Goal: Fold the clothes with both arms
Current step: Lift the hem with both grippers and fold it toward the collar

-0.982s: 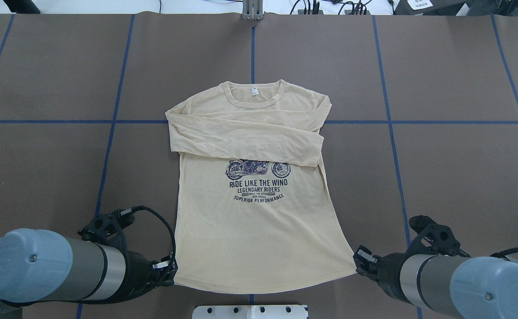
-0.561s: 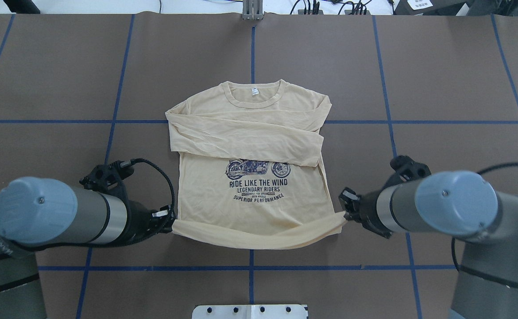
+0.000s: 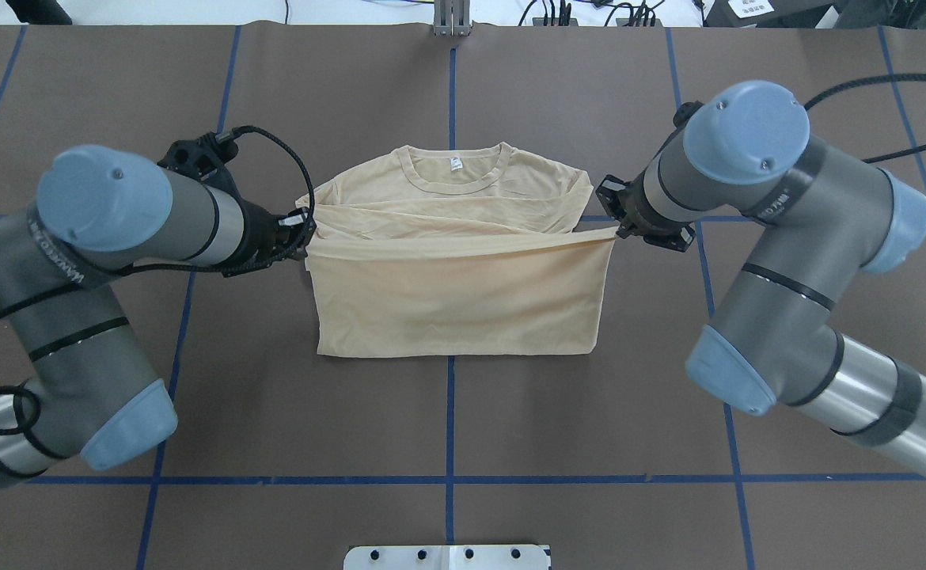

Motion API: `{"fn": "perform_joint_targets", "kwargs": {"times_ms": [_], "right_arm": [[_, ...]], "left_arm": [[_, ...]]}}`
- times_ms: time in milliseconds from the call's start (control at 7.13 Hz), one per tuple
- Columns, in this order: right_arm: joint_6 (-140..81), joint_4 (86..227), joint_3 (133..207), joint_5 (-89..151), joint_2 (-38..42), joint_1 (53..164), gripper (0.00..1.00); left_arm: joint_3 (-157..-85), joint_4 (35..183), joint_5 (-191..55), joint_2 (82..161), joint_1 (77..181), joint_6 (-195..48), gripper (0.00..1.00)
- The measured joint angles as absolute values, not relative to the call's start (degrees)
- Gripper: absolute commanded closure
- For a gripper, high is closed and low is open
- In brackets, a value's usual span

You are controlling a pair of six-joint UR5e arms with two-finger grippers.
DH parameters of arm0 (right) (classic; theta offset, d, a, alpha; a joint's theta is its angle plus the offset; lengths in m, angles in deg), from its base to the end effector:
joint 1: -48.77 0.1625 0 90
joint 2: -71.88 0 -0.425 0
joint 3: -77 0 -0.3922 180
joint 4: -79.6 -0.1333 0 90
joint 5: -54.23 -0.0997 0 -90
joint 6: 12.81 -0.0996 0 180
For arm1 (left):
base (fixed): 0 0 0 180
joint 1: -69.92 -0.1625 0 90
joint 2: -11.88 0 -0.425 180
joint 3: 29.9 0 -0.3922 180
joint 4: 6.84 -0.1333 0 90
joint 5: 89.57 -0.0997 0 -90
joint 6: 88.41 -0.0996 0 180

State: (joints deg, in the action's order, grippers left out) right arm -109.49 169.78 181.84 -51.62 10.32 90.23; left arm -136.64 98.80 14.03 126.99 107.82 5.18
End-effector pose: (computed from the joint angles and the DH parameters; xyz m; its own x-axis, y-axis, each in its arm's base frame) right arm -0.3990 -0.4941 0.2692 0.4857 0.5784 0.6554 -0.5573 0.7825 -0.2775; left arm 0.4120 -0.4600 0.2536 0.3957 -0.3851 -0.8337 0.4663 0.8664 -0.1789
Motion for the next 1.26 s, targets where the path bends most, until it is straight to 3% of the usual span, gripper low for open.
{"fn": "perform_joint_targets", "kwargs": {"times_ms": [702,1263], "right_arm": [[-97.66,159.96,148.8,-51.24,27.99,94.43,1.0],[-91.45,158.42,140.47,-50.86,30.46,94.83,1.0]], "left_arm": [[-107.68,121.02,13.99,136.38,112.97,3.4,1.0],[-98.53,127.76,13.65,138.83,113.16,2.51,1.0]]}}
